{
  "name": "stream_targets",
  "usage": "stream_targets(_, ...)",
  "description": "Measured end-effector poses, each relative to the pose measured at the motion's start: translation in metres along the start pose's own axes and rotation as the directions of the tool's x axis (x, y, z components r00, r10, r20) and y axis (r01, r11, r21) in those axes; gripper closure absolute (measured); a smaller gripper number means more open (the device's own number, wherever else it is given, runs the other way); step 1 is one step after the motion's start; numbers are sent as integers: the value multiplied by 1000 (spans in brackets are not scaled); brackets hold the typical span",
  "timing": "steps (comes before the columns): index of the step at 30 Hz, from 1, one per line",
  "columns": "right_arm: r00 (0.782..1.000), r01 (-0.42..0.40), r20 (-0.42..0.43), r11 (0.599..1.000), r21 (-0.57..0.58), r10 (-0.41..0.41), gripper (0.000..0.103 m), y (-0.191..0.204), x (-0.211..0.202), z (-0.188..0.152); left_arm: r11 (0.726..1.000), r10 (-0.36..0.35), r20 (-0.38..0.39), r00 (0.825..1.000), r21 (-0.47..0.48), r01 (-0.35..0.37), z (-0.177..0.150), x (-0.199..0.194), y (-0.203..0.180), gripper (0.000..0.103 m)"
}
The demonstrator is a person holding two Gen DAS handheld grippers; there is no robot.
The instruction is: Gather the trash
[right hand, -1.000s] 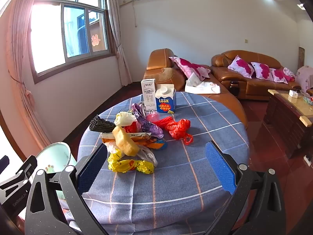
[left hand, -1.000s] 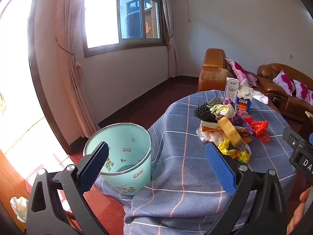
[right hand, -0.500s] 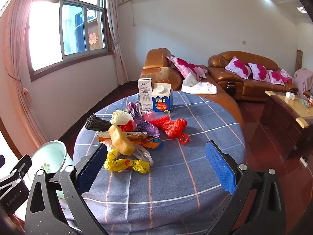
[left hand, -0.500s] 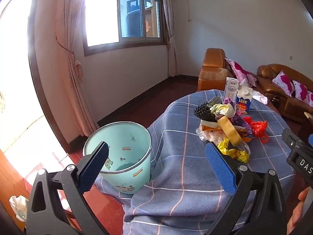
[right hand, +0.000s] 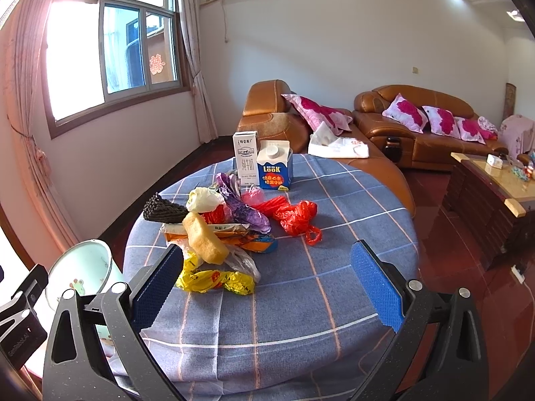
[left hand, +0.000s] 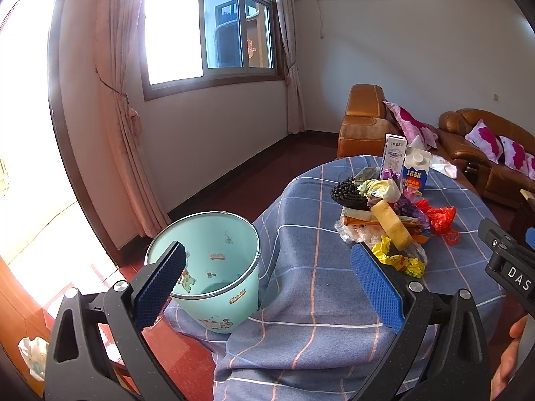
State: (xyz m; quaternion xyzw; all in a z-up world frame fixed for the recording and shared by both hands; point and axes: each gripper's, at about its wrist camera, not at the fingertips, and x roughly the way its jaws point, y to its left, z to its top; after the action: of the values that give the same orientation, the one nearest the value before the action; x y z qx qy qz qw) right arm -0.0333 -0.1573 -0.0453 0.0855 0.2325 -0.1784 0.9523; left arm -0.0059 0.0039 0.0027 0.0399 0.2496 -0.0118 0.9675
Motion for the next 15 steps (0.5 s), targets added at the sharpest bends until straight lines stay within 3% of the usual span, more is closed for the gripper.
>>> stream_targets(15, 1000, -4, -3, 1000, -3, 4, 5, 4, 0, -2, 1000, 0, 9, 1000, 3, 0, 1, -2, -1, 6)
